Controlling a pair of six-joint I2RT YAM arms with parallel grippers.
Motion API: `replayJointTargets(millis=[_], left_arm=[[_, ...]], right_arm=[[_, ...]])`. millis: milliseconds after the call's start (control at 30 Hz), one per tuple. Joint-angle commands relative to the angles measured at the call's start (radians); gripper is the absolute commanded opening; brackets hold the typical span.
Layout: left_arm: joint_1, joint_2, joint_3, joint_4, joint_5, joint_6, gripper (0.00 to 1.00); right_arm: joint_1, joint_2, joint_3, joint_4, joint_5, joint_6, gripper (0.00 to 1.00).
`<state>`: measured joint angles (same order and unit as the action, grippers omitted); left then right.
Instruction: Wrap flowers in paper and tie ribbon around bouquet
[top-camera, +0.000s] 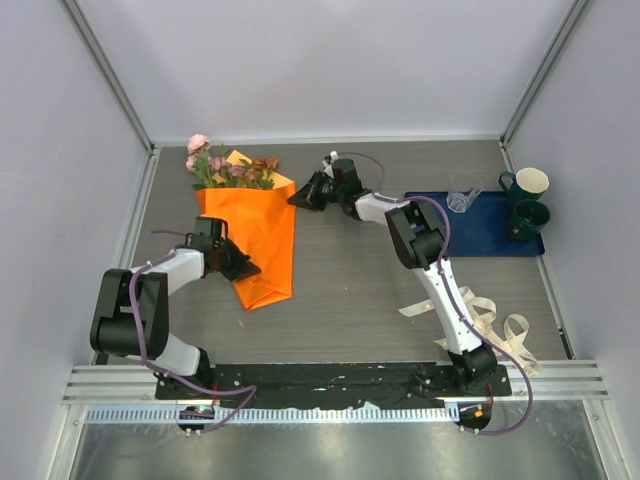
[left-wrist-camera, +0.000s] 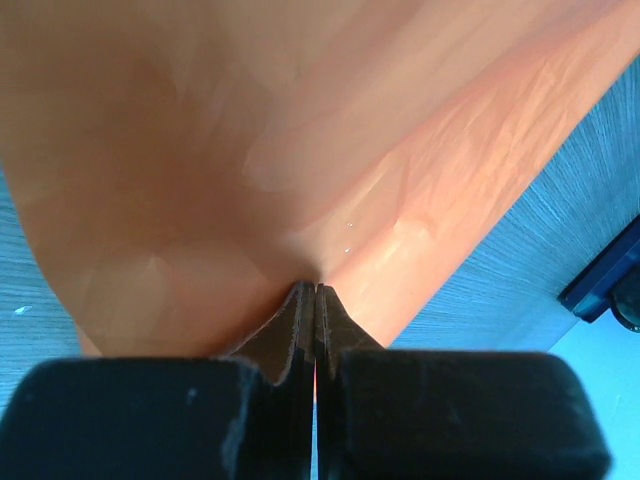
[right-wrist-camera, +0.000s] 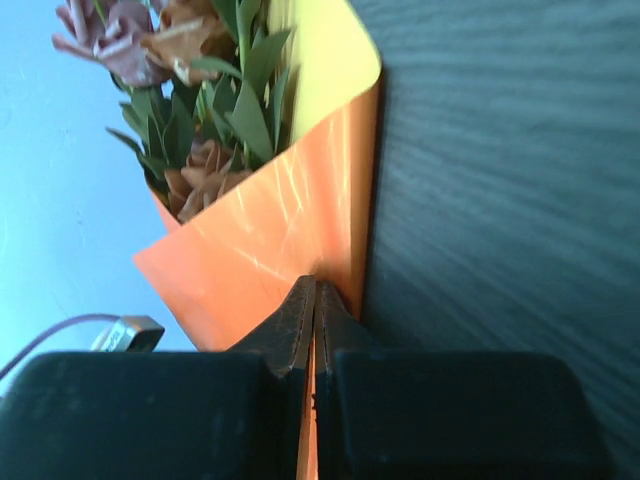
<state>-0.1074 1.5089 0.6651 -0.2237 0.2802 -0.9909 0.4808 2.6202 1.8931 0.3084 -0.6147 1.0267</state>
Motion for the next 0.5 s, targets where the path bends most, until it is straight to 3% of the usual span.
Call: replayJointTargets(millis=[0,200,467], left_arm=[[0.002,0.033,-0.076,-0.141,-0.096,0.035,0.0],[0.002,0.033,-0.078,-0.14,-0.093,0.029,0.0],[0.002,0.03,-0.082,-0.146,-0.081,0.029,0.0]], right_arm=[[-0.028,0.078,0.058,-0.14,0.136,0.004,0.0],[-0.034,0.184,0.277,-0.294,0.211,0.001,0.0],[-0.057,0.221,0.323,-0.339,0.345,0.081,0.0]])
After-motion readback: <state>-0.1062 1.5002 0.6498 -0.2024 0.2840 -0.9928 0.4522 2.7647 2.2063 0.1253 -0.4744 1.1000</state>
